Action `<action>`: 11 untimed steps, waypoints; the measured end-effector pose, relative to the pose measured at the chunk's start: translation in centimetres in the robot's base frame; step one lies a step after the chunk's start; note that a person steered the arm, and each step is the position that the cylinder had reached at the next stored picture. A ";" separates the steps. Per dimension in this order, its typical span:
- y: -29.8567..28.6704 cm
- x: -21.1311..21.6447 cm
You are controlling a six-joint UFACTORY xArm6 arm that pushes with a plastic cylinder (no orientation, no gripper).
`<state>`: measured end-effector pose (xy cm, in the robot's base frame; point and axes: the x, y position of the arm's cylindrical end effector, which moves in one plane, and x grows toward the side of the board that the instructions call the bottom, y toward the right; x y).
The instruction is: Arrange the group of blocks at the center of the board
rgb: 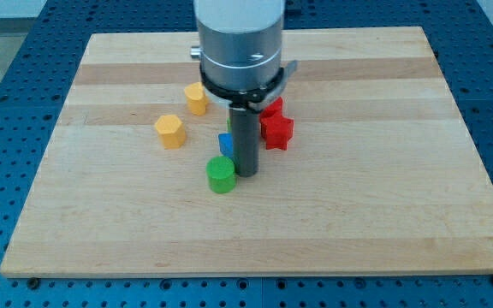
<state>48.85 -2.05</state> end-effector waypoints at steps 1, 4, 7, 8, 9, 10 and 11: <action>0.8 -0.5; 1.1 -2.0; 2.5 -3.8; 8.3 -1.0; 11.2 -3.2; 7.4 -4.5; 2.4 -4.9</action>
<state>43.93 0.32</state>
